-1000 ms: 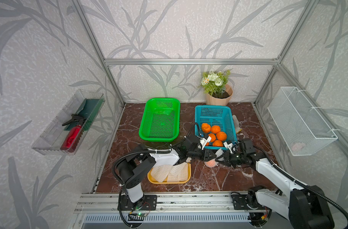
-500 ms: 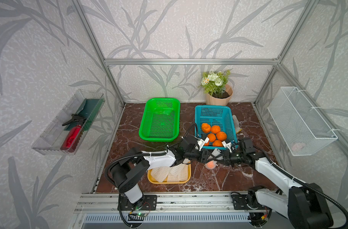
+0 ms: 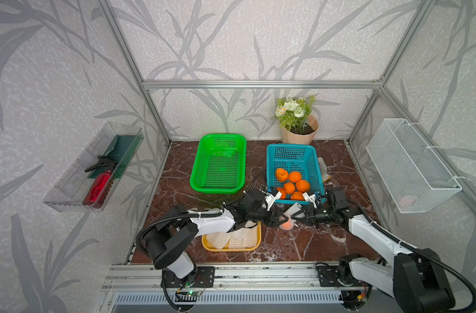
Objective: Remove foam nets from oranges
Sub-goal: Remove the foam net from the orange.
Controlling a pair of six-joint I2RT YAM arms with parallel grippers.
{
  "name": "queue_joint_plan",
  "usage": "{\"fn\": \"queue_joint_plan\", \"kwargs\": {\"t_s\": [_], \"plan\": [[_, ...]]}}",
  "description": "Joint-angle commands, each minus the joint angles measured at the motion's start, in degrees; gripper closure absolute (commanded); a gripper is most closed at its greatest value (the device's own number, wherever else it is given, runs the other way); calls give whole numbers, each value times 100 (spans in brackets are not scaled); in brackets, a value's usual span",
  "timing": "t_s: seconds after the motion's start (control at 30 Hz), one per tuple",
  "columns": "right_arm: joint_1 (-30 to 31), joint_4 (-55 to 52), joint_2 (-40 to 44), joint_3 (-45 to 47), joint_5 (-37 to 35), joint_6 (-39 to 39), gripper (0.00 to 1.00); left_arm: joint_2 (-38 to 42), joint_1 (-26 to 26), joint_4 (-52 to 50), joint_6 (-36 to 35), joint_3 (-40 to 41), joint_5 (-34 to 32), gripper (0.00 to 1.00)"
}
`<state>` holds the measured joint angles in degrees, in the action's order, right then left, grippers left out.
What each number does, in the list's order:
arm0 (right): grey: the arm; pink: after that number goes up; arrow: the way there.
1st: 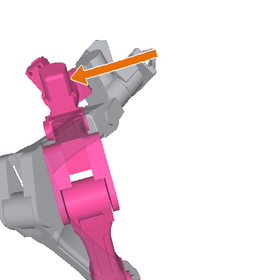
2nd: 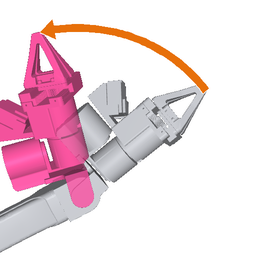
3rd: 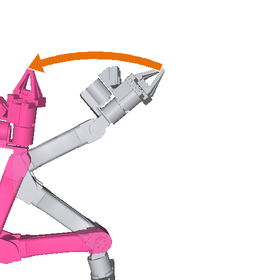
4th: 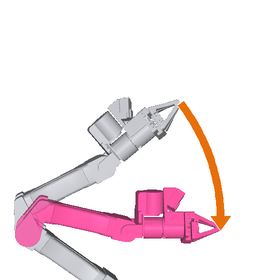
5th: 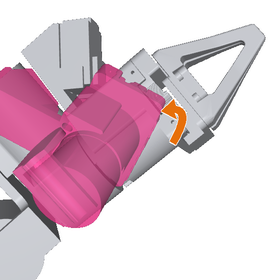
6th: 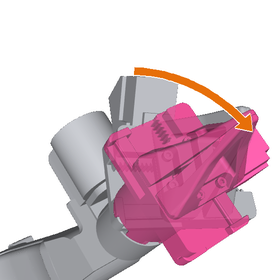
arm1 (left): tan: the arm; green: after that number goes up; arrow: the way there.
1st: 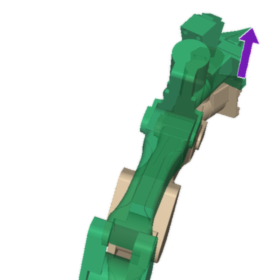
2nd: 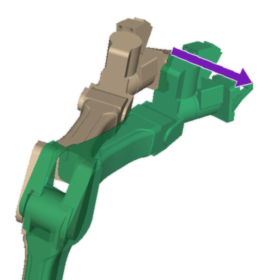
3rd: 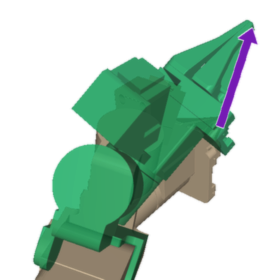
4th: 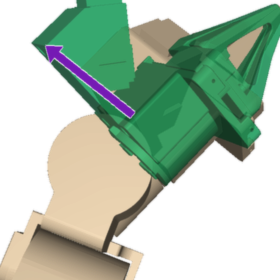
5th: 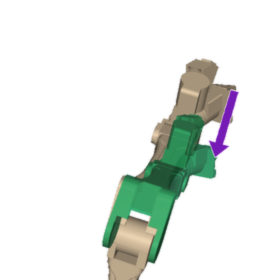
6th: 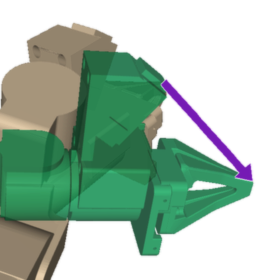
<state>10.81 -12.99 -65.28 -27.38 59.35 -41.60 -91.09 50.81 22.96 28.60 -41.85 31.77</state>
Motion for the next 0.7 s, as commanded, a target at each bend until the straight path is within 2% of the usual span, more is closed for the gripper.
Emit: {"fn": "queue_joint_plan", "kwargs": {"t_s": [0.0,0.17,0.37,0.67], "plan": [[-17,139,-47,31,242,-13,100,16,-16,254,-290,-68,19,46],[-17,149,-64,29,332,-14,100,-117,-18,378,-339,-162,233,47],[-9,183,-141,4,409,-22,100,-281,-9,357,-346,-301,422,54],[-9,272,-297,-90,430,-43,100,-418,8,341,-239,-540,429,80]]}}
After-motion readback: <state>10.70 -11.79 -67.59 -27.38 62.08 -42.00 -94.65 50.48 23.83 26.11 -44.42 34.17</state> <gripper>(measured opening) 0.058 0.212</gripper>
